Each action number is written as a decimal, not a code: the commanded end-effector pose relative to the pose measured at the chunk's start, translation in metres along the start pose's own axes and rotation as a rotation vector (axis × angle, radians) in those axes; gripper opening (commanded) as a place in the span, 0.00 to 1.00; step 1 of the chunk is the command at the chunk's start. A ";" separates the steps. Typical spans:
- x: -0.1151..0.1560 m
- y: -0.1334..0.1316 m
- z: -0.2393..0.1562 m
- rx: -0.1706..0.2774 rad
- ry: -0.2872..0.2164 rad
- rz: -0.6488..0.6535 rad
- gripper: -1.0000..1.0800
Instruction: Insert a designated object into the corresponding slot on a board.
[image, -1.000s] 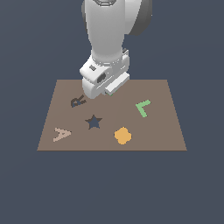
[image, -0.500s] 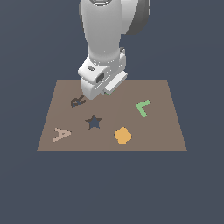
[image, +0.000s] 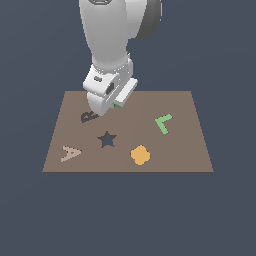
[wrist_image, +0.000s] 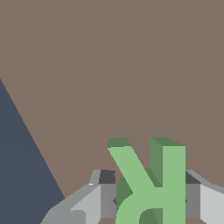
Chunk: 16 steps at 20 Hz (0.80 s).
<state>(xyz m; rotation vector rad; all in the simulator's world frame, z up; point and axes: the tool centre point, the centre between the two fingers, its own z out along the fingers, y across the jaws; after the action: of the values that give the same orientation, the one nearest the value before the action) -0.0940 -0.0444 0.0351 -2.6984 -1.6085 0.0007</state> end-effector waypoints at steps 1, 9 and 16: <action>-0.007 0.004 -0.001 0.000 0.000 -0.065 0.00; -0.030 0.025 -0.002 -0.001 0.000 -0.319 0.00; -0.045 0.049 -0.003 -0.001 -0.001 -0.549 0.00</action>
<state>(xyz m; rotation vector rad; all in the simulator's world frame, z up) -0.0757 -0.1027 0.0380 -2.2188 -2.2245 0.0014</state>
